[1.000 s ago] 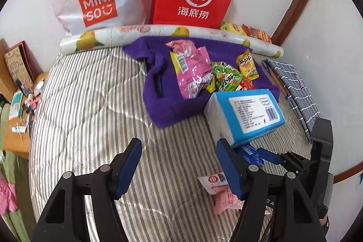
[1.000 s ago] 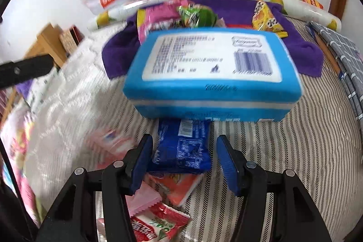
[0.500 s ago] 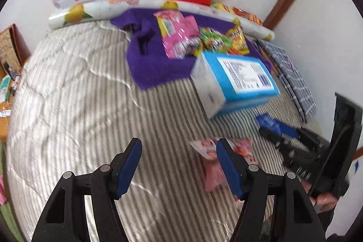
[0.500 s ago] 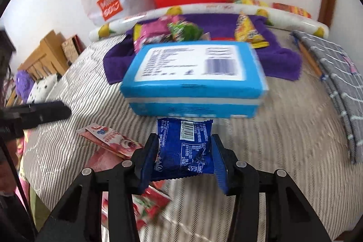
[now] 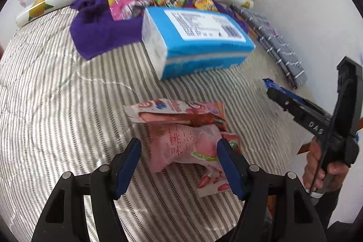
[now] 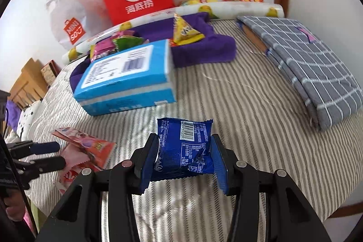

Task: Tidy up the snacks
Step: 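Grasp the blue packet with the right tool while the left tool grasps the pink peach packet, then carry both held snacks up and over onto the purple towel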

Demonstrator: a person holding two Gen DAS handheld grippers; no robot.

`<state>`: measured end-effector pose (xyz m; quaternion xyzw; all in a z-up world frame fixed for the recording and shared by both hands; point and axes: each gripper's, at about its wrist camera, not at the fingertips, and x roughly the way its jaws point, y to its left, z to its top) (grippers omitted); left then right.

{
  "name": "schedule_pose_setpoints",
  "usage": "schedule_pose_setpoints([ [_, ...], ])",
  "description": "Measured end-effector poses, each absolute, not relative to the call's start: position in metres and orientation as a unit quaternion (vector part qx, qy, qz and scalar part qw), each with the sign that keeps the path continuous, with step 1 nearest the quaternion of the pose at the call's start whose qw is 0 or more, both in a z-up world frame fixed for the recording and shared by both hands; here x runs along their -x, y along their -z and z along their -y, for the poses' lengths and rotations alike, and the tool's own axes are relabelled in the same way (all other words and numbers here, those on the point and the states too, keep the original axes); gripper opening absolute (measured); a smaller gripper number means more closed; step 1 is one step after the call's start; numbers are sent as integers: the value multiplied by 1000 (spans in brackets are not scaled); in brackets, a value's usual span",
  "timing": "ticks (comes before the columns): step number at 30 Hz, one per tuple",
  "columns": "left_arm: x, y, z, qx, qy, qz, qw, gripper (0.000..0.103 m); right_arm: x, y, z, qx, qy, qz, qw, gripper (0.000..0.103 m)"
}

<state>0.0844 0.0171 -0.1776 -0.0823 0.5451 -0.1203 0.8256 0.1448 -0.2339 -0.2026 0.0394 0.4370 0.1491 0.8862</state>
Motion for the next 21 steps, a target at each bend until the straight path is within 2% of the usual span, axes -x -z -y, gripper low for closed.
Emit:
schedule_pose_setpoints([
  [8,-88,186,0,65,112,-542,831,70,-144,212,236,-44,-151,-443,883,46],
  [11,-88,185,3,68,118,-536,833,63,-146,215,235,-45,-153,-447,880,46],
  [13,-90,185,3,75,120,-534,833,55,-146,217,234,-44,-154,-449,879,46],
  [21,-85,170,-13,73,113,-516,846,53,-145,214,236,-46,-153,-447,880,46],
])
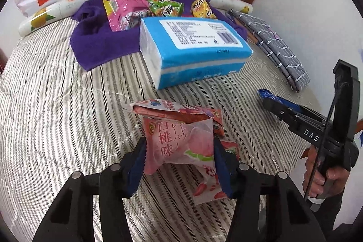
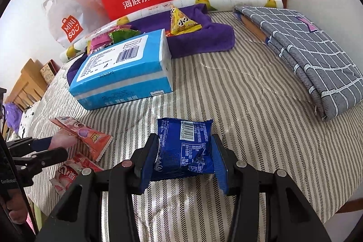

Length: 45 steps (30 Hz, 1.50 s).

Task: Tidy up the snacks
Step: 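Carry both held snacks up and over onto the purple towel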

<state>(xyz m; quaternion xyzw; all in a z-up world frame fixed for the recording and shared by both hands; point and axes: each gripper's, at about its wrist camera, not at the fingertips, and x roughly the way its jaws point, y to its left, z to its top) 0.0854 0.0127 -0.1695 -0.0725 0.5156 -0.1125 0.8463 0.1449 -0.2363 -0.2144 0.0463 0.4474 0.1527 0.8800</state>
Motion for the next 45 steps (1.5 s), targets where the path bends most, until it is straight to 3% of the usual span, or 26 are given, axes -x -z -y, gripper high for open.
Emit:
schedule_pose_setpoints([
  [26,-76,111,-55,128,121,-451,875,53,-133,164,218,-20,-179,-396,901,46],
  [45,-168,55,-62,110,112,-422,893,53,-196,97,175,4,-219,-340,915,46],
])
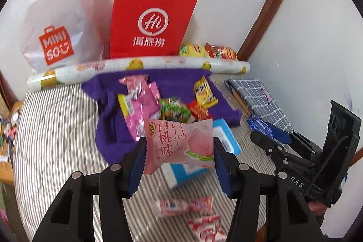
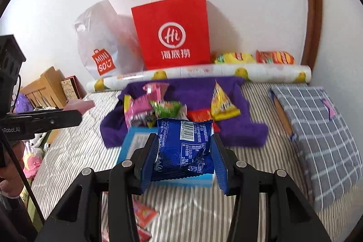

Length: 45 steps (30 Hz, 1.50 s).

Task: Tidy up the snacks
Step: 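Carry both held snacks up and over onto the purple towel, then lower the held snacks toward the towel with both tools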

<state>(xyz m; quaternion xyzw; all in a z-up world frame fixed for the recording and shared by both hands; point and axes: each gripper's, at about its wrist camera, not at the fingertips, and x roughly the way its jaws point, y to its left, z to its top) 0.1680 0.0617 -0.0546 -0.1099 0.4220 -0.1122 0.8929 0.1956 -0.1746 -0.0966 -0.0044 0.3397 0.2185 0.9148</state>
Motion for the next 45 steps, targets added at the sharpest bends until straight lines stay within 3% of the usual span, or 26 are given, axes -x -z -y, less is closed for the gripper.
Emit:
schedule_pose_setpoints([
  [24,-286,42,-77,140,83,-411,897,53,-326,83,137,-3,-230,-328,916,46],
  [45,-319,73,-86,148,70,-431,888,53,-360,139,135,-35,-236,-359,902,46],
])
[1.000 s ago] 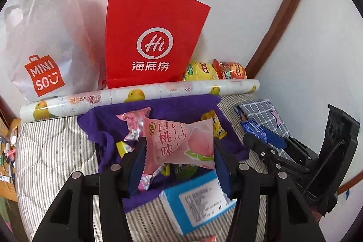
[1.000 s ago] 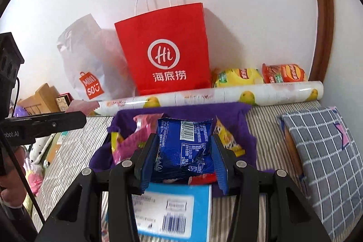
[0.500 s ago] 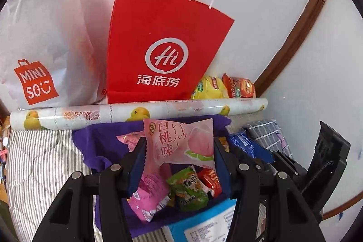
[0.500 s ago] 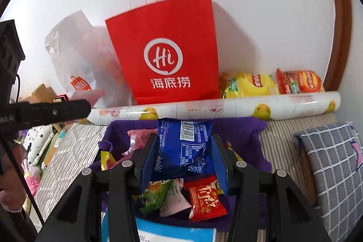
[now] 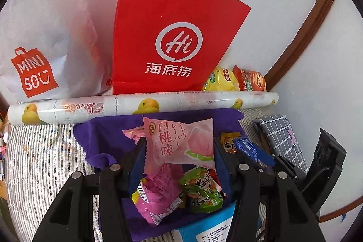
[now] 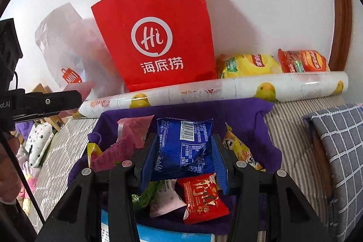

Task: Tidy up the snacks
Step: 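Lower the held snacks toward the towel with both tools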

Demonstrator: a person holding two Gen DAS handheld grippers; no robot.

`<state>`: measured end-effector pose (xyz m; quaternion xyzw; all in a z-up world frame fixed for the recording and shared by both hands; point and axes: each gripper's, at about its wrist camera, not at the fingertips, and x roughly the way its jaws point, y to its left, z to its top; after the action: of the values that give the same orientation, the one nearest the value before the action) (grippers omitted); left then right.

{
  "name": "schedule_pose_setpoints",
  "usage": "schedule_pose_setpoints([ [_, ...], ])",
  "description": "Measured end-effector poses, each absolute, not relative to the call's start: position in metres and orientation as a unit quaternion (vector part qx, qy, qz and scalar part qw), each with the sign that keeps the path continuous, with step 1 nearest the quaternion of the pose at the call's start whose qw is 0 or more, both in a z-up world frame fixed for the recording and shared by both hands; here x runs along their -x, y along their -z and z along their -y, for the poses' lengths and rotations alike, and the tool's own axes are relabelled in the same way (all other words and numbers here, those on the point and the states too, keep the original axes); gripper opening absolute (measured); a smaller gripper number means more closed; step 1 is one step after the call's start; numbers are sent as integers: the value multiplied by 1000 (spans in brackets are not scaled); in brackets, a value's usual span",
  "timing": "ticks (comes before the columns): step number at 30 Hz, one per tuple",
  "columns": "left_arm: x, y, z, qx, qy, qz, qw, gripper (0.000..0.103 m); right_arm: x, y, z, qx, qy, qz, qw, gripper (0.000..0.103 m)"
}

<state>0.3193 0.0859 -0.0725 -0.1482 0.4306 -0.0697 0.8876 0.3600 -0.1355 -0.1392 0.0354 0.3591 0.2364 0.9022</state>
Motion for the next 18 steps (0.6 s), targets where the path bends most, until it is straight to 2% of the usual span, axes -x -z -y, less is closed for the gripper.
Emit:
schedule_pose_setpoints([
  [18,-322,79,-78,148,75,-438,883,53,-355,144,136,-20,-225,-349,909,47],
])
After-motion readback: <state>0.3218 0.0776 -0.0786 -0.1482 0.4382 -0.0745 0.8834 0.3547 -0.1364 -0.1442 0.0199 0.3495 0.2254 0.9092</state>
